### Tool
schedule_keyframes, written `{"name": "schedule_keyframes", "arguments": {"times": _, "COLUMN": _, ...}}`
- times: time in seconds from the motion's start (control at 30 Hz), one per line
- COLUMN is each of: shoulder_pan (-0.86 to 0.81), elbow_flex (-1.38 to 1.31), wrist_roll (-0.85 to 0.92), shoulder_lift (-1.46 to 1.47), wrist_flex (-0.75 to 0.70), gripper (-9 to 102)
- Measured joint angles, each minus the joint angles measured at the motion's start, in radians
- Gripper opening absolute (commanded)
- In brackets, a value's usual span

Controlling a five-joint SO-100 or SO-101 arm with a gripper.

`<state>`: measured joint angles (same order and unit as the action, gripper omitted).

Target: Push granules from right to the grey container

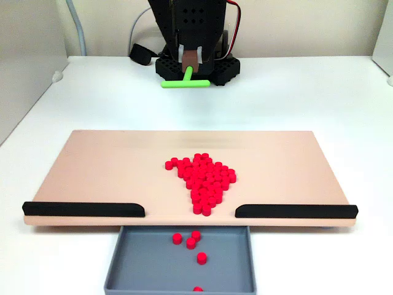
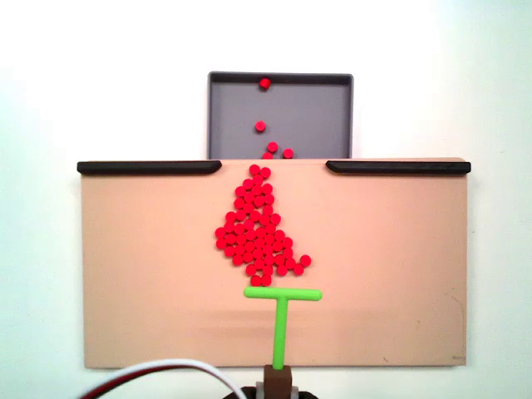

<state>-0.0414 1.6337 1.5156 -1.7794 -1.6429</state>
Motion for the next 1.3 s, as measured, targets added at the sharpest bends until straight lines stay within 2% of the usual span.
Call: {"name": "schedule_keyframes", "arguments": {"times": 1.3, "shoulder_pan": 0.041, "elbow_flex": 0.0, "wrist_roll": -0.008, "shoulder_lift": -0.006, "wrist_flex": 0.0, "gripper": 0}}
